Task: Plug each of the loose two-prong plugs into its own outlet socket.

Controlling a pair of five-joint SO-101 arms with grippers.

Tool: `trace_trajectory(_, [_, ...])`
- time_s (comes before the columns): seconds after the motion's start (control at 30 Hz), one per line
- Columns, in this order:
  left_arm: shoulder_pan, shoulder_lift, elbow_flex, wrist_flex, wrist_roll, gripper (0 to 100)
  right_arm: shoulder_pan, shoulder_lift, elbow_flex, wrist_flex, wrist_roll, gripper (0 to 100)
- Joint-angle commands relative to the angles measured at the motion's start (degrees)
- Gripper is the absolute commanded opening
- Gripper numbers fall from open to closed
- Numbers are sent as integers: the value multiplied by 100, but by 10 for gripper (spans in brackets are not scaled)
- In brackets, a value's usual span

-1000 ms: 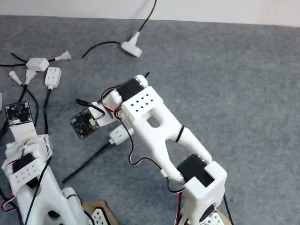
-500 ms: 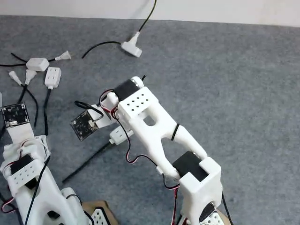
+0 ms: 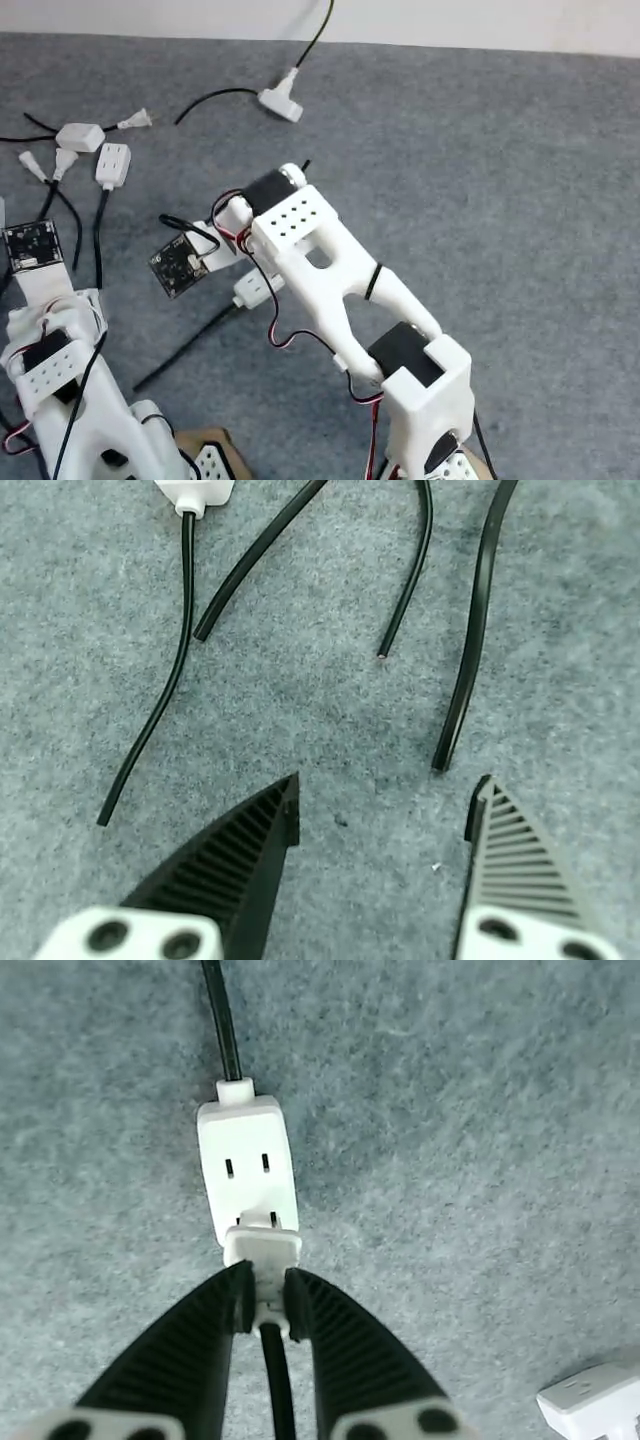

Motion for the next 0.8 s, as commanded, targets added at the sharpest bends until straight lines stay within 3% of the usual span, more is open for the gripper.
trace_trajectory(0.0, [-48,-84,-31,9,-44,274,-40,-110,-215,-101,-79,9])
trace_trajectory(0.77, [-233,-92,-127,18,-35,274,-163,-31,549,-347,-88,9])
